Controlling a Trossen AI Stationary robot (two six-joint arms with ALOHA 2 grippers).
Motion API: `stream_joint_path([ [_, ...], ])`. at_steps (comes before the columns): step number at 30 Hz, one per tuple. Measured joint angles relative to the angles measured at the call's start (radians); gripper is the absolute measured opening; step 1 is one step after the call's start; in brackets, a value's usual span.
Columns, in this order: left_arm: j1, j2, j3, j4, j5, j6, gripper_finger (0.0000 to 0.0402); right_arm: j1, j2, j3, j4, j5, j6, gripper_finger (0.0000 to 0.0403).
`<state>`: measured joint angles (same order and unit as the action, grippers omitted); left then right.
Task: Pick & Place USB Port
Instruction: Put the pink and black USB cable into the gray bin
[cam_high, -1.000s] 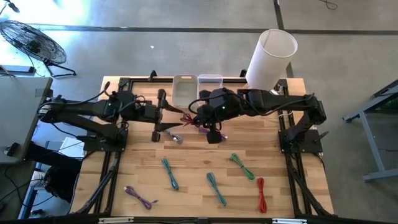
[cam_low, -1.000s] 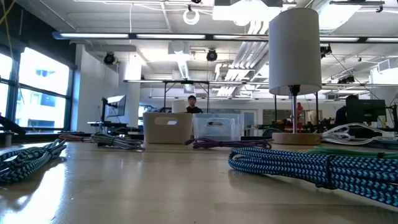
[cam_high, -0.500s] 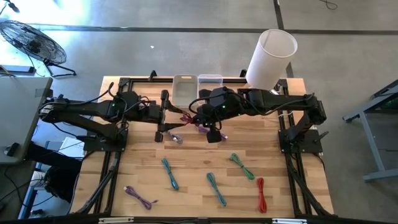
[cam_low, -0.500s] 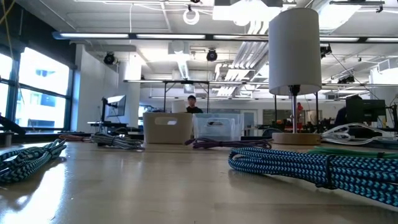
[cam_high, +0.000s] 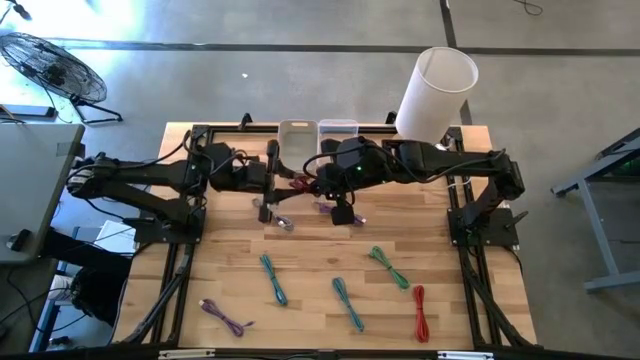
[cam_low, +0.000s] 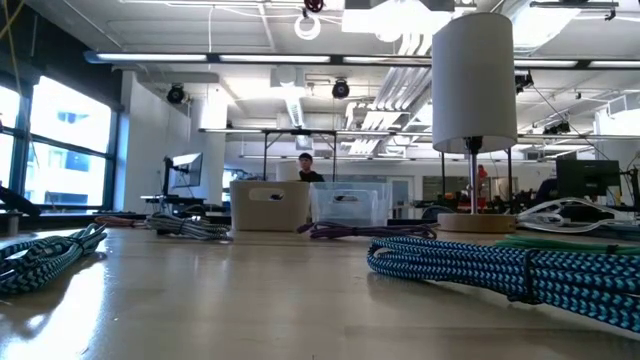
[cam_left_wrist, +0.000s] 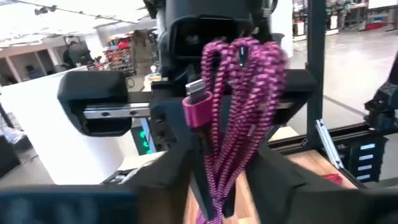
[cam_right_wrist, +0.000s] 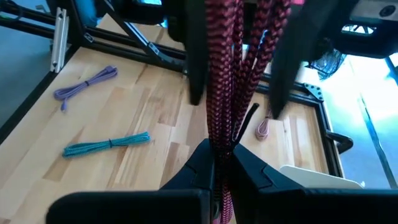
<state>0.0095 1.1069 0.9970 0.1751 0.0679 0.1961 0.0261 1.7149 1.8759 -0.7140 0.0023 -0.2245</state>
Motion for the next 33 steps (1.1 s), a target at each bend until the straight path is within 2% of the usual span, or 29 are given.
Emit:
stream_joint_path([
  [2,0.013,0.000,0.000,-0.004,0.027,0.007,0.0034,0.000,0.000,0.000,-0.002,0.001,0.004,0.0023],
  [3,0.021,0.000,0.000,-0.008,0.032,0.005,0.0022,0.000,0.000,0.000,-0.004,0.003,0.004,0.0030],
  [12,0.031,-0.041,0.000,-0.129,0.000,0.034,0.0012,0.001,-0.013,0.000,-0.070,0.008,0.083,0.0097],
  [16,0.057,-0.111,0.005,-0.305,-0.059,0.088,0.0012,0.001,-0.048,0.000,-0.142,0.008,0.088,0.0134],
  [19,0.132,-0.140,0.046,-0.537,-0.079,0.112,0.0012,0.002,-0.079,0.000,-0.188,0.021,0.112,0.0158],
  [22,0.253,-0.127,0.077,-0.664,-0.070,0.072,0.0012,0.002,-0.113,0.001,-0.229,0.075,0.142,0.0172],
  [25,0.383,-0.090,0.081,-0.635,-0.005,-0.037,0.0012,0.001,-0.133,0.001,-0.254,0.146,0.151,0.0175],
  [28,0.498,-0.024,0.083,-0.604,0.045,-0.163,0.0012,0.000,-0.136,0.001,-0.257,0.171,0.157,0.0176],
  [33,0.652,0.107,0.083,-0.625,0.193,-0.272,0.0011,0.001,-0.138,0.001,-0.277,0.224,0.210,0.0176],
])
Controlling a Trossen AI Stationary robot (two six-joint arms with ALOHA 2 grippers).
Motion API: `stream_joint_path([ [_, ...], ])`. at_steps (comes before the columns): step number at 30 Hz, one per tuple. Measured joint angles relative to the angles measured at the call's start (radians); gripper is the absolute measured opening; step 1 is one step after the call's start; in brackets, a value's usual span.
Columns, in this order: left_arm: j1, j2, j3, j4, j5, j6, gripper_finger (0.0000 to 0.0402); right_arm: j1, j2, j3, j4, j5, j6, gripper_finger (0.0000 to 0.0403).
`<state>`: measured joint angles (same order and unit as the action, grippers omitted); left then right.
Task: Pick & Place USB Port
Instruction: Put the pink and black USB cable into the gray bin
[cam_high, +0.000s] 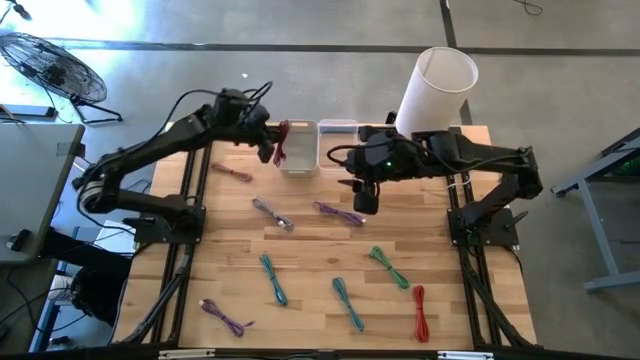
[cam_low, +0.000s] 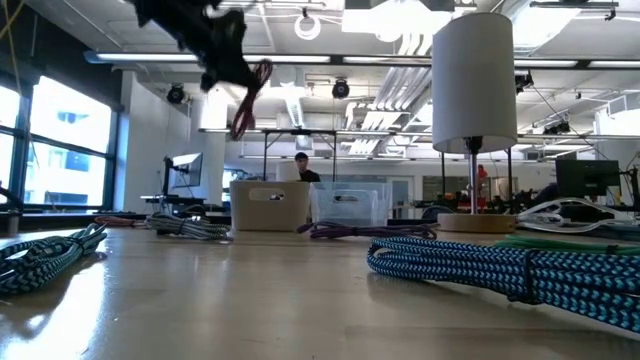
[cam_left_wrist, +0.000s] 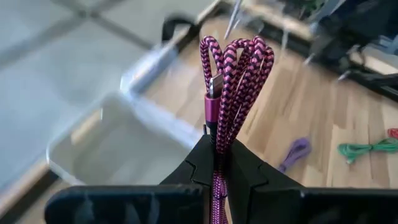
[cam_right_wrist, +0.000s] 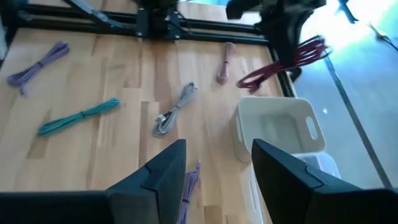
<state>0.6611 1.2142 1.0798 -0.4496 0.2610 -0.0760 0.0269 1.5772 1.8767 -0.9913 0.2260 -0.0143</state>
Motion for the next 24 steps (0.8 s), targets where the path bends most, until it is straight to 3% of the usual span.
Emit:
stream_joint_path([
  [10,0.056,0.200,-0.001,0.162,0.022,-0.144,0.0011,0.000,0.000,0.000,-0.014,0.031,0.018,0.0177],
  [20,0.055,0.292,-0.001,0.164,-0.008,-0.205,0.0011,0.003,0.000,0.000,-0.018,-0.013,0.017,0.0162],
  [24,0.054,0.307,-0.001,0.162,-0.004,-0.223,0.0051,0.002,0.000,0.000,-0.025,-0.063,0.010,0.0156],
])
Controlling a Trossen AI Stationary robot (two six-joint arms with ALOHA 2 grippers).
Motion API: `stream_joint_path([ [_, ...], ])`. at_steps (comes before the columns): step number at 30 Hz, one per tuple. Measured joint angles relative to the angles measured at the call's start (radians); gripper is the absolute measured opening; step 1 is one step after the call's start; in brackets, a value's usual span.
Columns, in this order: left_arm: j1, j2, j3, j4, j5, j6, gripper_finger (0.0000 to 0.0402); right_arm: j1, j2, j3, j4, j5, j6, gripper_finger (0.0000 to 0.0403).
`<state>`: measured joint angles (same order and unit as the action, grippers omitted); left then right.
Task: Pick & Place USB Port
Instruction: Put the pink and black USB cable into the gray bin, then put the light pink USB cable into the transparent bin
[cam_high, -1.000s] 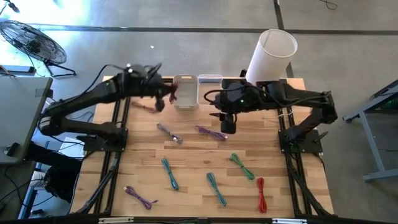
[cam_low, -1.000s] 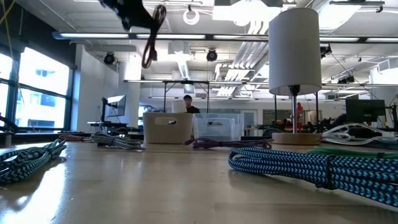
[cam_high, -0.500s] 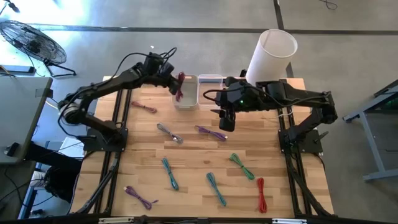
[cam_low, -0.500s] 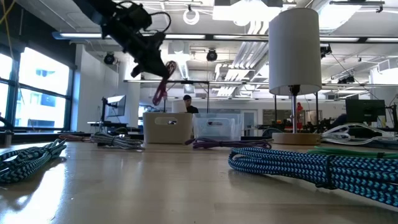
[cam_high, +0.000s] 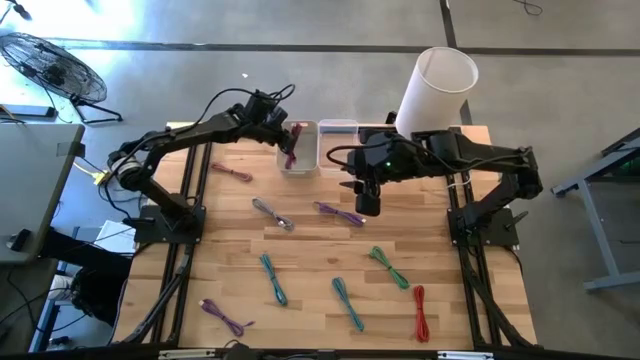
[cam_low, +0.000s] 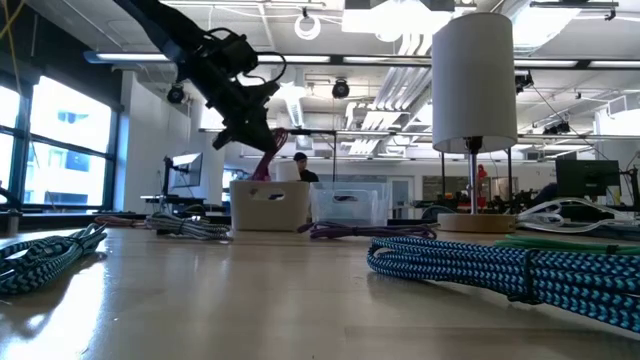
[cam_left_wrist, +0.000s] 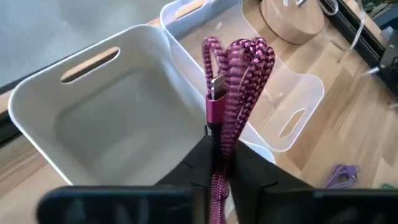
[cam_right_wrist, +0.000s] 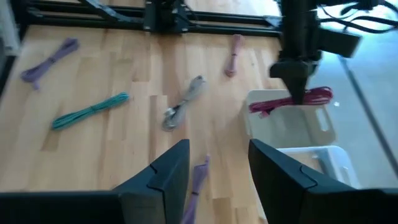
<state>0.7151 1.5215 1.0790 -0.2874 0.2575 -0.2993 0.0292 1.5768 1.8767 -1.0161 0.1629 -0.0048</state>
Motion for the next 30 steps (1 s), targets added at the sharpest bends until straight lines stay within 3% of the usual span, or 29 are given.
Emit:
stream_joint_path([
  [8,0.001,0.000,0.000,0.001,0.008,0.006,0.0160,0.006,0.000,0.000,-0.016,-0.041,-0.003,0.0162],
  [16,0.012,-0.014,0.002,0.119,0.138,0.027,0.0182,0.037,0.000,0.000,-0.050,-0.039,-0.004,0.0157],
  [19,0.012,-0.015,0.036,0.230,0.309,0.062,0.0182,0.049,0.000,0.000,-0.067,-0.037,-0.019,0.0157],
  [26,-0.052,-0.016,0.150,0.417,0.968,0.150,0.0183,0.068,0.000,0.000,-0.089,-0.011,-0.022,0.0156],
  [30,-0.141,-0.034,0.206,0.414,1.163,0.132,0.0183,0.070,0.000,0.000,-0.113,-0.009,-0.022,0.0154],
])
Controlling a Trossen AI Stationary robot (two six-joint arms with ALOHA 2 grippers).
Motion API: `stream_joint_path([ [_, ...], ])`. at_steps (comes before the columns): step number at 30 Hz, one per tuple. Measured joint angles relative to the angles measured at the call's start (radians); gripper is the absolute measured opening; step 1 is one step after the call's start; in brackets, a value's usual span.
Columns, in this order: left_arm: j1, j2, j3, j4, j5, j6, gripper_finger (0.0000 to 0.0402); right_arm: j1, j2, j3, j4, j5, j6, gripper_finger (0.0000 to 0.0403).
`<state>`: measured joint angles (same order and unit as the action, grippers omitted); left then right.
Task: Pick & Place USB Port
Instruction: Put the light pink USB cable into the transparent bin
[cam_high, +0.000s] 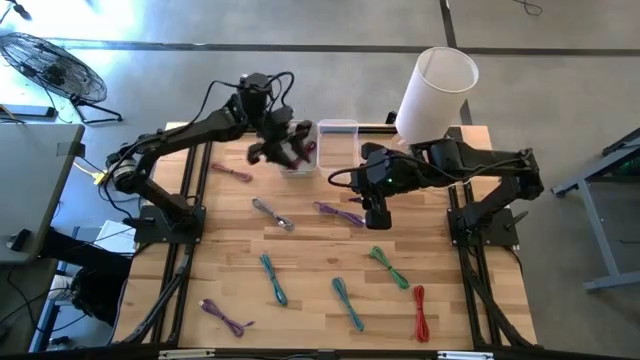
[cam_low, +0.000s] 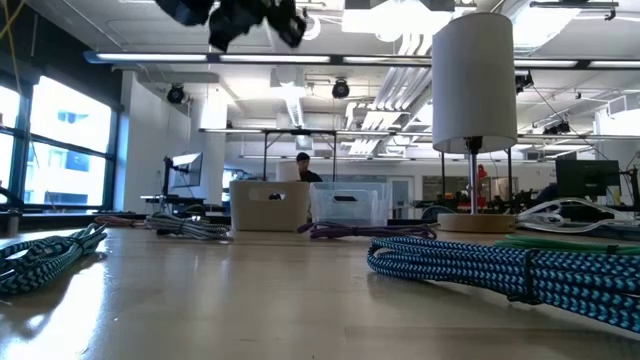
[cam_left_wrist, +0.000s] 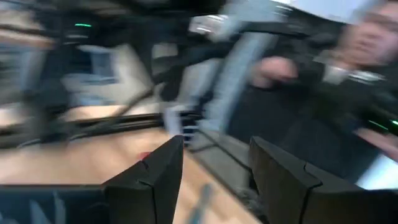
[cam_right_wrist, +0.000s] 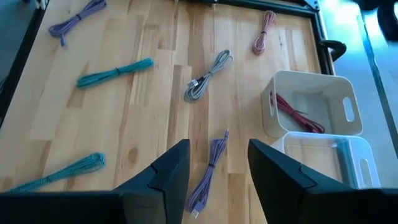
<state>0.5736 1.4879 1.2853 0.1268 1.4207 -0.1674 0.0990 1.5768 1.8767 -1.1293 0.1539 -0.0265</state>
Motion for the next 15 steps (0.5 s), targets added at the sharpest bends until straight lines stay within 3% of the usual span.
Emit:
stream_joint_path([
  [10,-0.138,-0.172,0.064,-0.096,0.091,-0.021,0.0146,0.000,0.000,0.000,-0.032,0.001,0.001,0.0154],
  [15,-0.135,-0.305,0.066,-0.191,0.039,-0.019,0.0109,0.000,0.000,0.000,-0.044,-0.001,0.003,0.0156],
])
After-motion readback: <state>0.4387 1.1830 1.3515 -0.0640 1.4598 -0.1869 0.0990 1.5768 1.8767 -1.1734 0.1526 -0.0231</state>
